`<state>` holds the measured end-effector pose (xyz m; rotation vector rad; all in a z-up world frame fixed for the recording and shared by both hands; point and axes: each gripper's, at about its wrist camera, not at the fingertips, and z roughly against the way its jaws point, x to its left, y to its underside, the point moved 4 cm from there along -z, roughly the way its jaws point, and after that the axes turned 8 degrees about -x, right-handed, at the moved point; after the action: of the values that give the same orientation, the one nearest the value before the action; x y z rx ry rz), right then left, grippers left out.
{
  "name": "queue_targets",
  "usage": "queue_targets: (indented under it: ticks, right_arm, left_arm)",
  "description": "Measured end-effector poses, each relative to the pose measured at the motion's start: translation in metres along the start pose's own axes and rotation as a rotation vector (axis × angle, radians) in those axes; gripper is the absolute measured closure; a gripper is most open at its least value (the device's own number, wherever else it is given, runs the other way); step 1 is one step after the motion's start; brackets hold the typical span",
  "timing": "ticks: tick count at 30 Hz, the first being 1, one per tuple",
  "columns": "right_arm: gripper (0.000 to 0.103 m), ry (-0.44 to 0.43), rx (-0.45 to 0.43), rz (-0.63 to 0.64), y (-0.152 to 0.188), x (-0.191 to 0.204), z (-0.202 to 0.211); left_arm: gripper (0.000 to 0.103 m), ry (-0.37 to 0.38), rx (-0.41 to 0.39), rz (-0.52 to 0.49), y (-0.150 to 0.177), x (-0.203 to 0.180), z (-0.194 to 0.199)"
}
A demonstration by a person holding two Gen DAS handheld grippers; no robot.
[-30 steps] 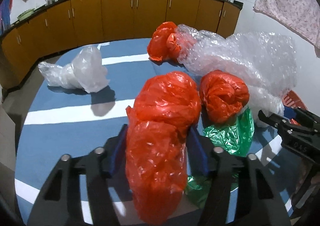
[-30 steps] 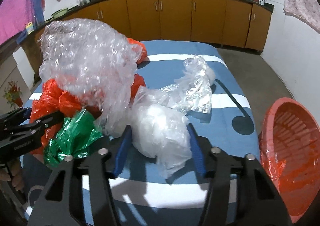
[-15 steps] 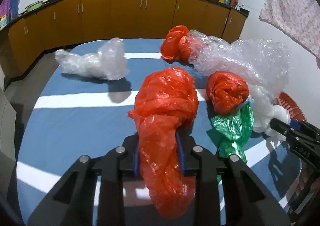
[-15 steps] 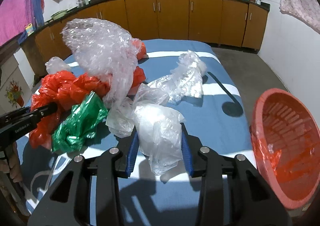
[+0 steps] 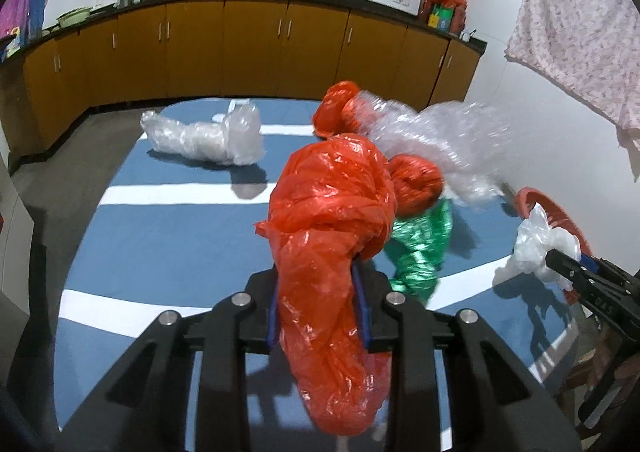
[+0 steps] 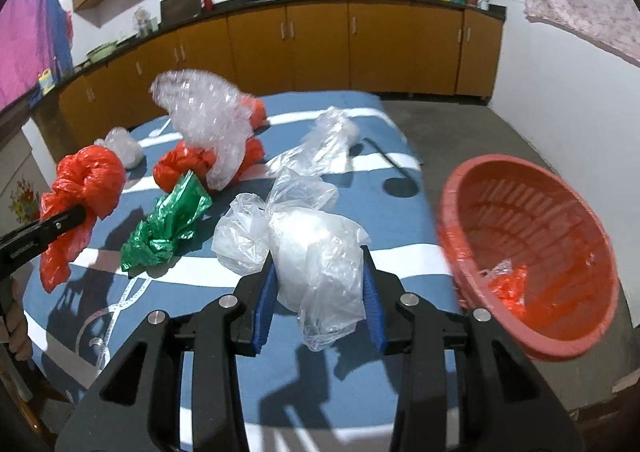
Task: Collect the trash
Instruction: 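Carry the red bag and white bag over the red basket with both grippers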
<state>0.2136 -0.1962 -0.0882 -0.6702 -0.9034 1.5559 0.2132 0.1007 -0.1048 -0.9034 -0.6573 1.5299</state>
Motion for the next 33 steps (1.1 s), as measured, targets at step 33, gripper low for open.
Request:
queue_targets:
  ticks: [33]
  right_arm:
    - [0.064, 0.418, -0.222, -0.191, -0.020, -0.121, 0.106]
  left_arm:
    - [0.074, 0.233, -0.091, -0.177, -0.026, -0.195, 0.031]
